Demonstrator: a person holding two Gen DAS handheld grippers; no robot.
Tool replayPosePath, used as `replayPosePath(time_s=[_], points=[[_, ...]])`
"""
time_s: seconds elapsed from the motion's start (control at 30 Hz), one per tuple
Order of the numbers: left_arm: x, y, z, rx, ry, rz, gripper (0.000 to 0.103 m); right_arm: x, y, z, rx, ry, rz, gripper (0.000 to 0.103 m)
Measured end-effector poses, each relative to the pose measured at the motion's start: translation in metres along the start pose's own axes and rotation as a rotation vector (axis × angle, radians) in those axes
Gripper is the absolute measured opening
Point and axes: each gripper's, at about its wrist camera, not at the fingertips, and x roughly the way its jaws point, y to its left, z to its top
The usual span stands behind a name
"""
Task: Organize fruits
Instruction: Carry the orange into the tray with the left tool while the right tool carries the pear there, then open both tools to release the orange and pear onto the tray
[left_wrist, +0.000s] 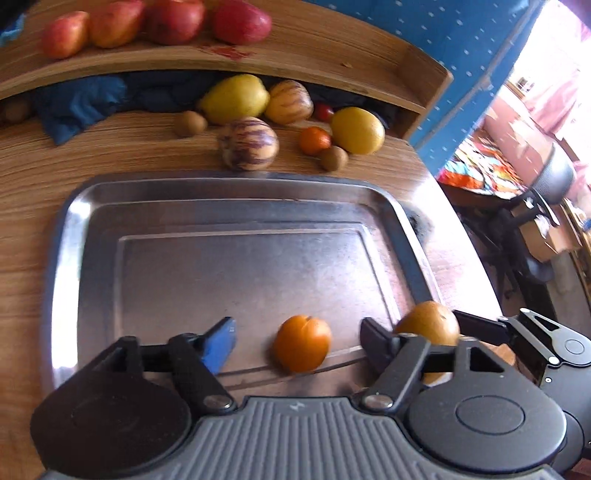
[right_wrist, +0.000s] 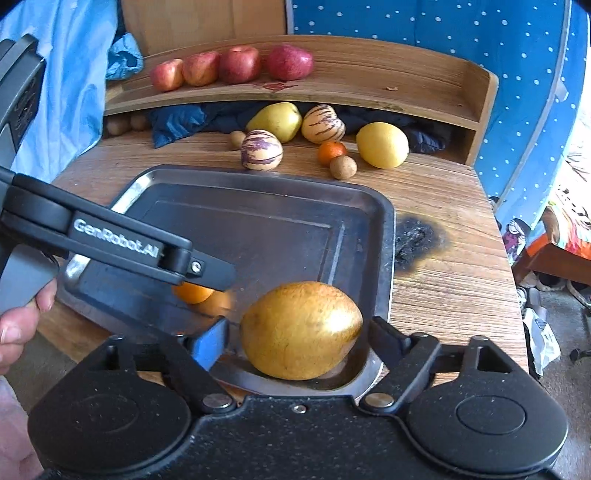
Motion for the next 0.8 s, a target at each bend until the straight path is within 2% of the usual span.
replayPosePath(time_s=[0.1, 0.3, 0.4, 0.53, 0.8], points=[[-0.010, 0.005, -0.003, -0.027, -0.014, 0.083, 0.097, -0.003, 0.000, 0.000, -0.006, 0.002, 0.024, 0.098], [-0.029, 0.025, -0.014, -0.094, 0.036, 0.208, 0.101, -0.009, 0.000, -0.002, -0.007, 0.023, 0.076, 0.102], [-0.036, 0.037, -0.021, -0.143, 0.068, 0.241, 0.101, -0.009, 0.005, -0.001, -0.031, 0.039, 0.080, 0.102], [-0.045, 0.047, -0.026, -0.194, 0.072, 0.274, 0.102, -0.009, 0.009, 0.001, -0.053, 0.026, 0.078, 0.102], [-0.049, 0.047, -0.025, -0.161, 0.089, 0.289, 0.102, -0.004, 0.013, 0.008, -0.037, -0.006, 0.070, 0.102]])
